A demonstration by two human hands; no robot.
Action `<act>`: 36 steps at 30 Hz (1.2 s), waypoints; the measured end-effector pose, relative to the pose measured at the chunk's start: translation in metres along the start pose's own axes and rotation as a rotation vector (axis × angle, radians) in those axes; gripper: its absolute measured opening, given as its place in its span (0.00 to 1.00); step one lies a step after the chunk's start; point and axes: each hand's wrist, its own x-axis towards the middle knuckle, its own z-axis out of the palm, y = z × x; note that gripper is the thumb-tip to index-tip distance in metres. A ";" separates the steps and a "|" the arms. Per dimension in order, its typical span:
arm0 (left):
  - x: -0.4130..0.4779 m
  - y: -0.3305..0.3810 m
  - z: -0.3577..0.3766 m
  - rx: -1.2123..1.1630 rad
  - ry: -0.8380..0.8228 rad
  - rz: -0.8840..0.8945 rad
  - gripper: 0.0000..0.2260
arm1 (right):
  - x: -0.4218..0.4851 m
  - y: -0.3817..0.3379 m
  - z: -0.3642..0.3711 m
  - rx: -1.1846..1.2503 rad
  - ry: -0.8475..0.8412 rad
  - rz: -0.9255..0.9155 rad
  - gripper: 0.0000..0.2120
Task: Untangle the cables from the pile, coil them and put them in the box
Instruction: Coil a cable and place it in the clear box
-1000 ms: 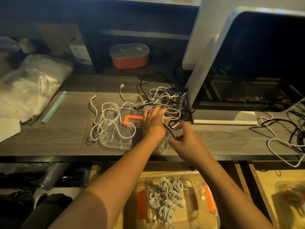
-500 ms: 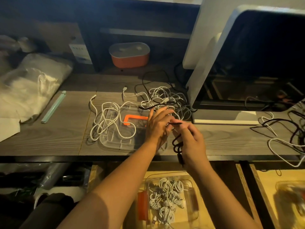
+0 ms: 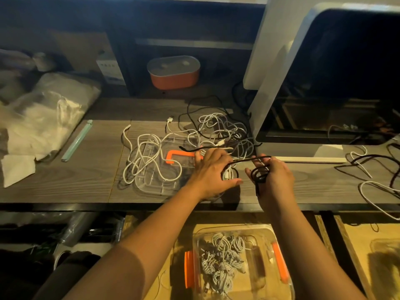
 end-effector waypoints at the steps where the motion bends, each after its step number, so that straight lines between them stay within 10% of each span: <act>1: -0.002 0.001 -0.001 -0.013 -0.002 -0.003 0.26 | 0.001 -0.002 0.001 0.000 0.021 0.012 0.08; 16: 0.026 0.007 -0.001 0.202 -0.102 -0.311 0.31 | -0.031 -0.003 -0.001 -0.150 -0.294 -0.209 0.13; 25: 0.008 -0.012 -0.015 0.099 0.129 -0.114 0.17 | -0.011 -0.030 -0.028 -0.099 -0.076 -0.180 0.08; 36: -0.013 0.023 -0.034 -0.235 -0.330 0.036 0.34 | -0.030 -0.040 -0.018 0.128 -0.421 -0.151 0.09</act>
